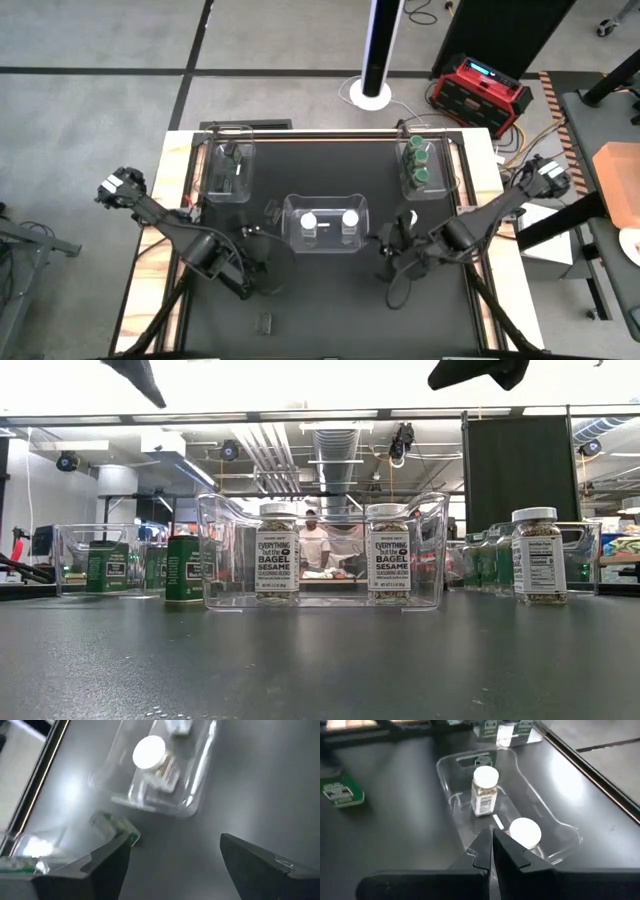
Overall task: Sort spices by type
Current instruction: Put the black seasoning can into the top left transparent bin
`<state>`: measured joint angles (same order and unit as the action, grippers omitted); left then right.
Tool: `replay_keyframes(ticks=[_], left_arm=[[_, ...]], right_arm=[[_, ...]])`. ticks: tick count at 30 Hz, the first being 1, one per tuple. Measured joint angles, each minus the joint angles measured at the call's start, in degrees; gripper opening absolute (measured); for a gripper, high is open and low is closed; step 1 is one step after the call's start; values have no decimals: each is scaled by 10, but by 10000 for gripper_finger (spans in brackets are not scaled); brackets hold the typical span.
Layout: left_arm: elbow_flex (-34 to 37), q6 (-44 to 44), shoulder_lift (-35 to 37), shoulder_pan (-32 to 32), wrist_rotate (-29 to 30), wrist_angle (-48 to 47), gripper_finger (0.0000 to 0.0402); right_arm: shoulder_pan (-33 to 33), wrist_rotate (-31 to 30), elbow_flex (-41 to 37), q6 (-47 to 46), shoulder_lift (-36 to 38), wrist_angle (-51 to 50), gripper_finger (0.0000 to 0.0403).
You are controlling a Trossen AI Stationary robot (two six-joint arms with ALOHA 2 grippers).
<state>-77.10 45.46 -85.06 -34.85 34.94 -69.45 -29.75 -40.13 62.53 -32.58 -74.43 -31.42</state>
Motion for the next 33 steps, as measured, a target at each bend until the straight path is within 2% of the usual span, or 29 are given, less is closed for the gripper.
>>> replay_keyframes(ticks=[5, 10, 15, 21, 26, 33], left_arm=[[31, 11, 0, 3, 6, 2, 290], [90, 5, 0, 11, 49, 32, 290], [152, 11, 1, 19, 76, 81, 290], [207, 8, 9, 46, 94, 119, 290], [252, 9, 31, 72, 102, 158, 290], [318, 4, 69, 74, 153, 220, 290]], right_arm=[[-1, 0, 15, -1, -36, -13, 9], [-1, -5, 30, -23, -57, -59, 9], [-1, -7, 30, -28, -58, -62, 9], [0, -53, 29, -28, -53, -73, 9], [0, -77, 29, -28, -52, -74, 9], [0, -80, 29, -31, -52, -73, 9]])
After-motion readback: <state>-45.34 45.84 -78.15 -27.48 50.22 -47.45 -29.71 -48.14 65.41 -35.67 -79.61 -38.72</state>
